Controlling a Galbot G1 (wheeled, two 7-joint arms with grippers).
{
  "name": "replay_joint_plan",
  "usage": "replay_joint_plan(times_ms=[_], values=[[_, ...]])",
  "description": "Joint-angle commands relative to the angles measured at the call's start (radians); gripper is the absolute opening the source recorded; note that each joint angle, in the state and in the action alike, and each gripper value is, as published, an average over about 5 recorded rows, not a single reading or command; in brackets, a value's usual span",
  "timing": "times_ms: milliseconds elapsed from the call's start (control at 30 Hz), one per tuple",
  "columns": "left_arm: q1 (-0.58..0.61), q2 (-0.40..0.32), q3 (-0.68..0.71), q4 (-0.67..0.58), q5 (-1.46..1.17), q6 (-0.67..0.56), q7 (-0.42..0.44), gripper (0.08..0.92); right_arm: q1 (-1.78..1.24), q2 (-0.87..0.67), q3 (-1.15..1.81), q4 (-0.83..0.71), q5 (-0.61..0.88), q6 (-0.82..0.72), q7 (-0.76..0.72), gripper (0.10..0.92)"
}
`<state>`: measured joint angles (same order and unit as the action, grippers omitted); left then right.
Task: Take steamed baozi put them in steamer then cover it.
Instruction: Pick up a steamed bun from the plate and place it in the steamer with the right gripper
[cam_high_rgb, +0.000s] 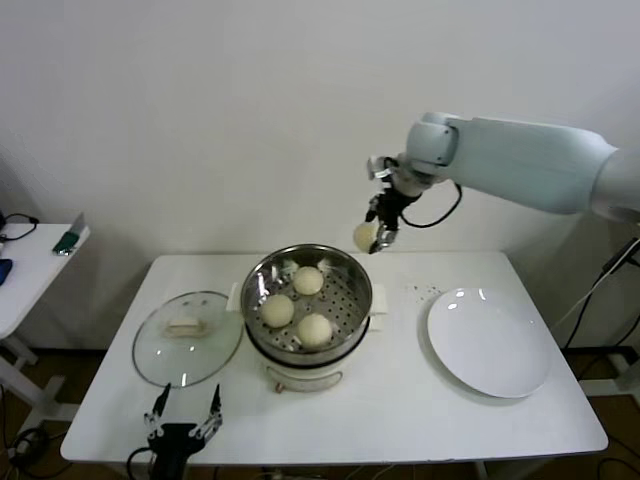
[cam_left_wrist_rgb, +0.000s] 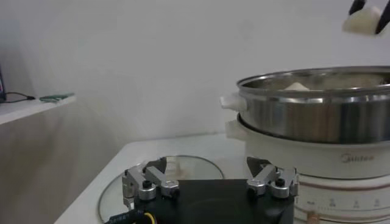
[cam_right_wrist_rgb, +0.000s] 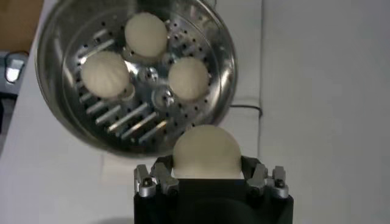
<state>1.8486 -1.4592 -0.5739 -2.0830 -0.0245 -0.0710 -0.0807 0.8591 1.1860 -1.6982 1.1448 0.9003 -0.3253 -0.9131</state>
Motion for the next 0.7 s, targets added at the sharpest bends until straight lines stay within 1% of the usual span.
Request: replay_joint_plan(times_ms=[33, 200, 700], values=[[0.007, 0.01, -0.002, -0.012, -0.016, -0.003, 0.002, 0.823, 0.004, 0.117, -0.114, 0.083, 0.171, -0.049, 0.103, 0.713], [0.008, 0.023, -0.011, -0.009, -0.023, -0.005, 0.002, 0.823, -0.042, 0.139, -0.122, 0.083, 0.171, -0.051, 0.12, 0.72], [-0.012, 0.018, -0.019, 0.017, -0.022, -0.006, 0.0, 0.823, -0.135, 0.16, -0.129, 0.03, 0.134, -0.052, 0.128, 0.721]])
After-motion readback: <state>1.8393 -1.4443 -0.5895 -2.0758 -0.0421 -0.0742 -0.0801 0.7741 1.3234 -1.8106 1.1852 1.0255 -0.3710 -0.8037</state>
